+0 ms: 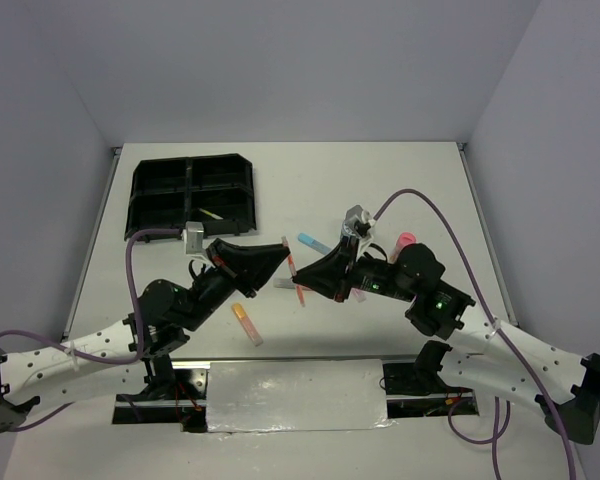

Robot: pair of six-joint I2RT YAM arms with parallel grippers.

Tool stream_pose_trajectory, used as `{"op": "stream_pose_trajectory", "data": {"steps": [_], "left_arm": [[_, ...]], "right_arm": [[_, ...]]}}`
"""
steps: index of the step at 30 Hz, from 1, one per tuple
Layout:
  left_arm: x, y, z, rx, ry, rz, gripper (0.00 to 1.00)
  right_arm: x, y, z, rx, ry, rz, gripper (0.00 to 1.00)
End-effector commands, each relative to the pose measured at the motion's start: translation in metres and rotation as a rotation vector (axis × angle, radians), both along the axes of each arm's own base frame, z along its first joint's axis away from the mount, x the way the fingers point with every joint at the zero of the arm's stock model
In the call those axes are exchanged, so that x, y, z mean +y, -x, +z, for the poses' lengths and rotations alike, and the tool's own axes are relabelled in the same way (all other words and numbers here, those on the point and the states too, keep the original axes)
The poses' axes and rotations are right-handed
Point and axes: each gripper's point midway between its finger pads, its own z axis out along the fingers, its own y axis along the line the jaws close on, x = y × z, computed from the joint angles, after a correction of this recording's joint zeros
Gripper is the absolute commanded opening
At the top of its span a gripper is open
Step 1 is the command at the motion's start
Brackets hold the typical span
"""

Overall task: Sort the stationery into containers
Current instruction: Close the pen cap on the pen.

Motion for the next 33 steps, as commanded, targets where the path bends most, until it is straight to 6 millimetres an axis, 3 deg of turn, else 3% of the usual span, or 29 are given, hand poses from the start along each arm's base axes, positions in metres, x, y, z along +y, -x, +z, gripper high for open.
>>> {"op": "stream_pose_trajectory", "data": {"steps": [1,33], "left_arm": [[-0.035,0.04,-0.095,0.114,-0.291,-0.231,0.0],[-0.04,0.048,-0.12,0.125,-0.338,-0.244,0.0]], "right_arm": [[-0.037,-0.009,0.151,-0.283,-0.379,-0.15,0.0],[-0.037,-0.017,0.216,-0.343,-0.414,-0.139,0.0]]}}
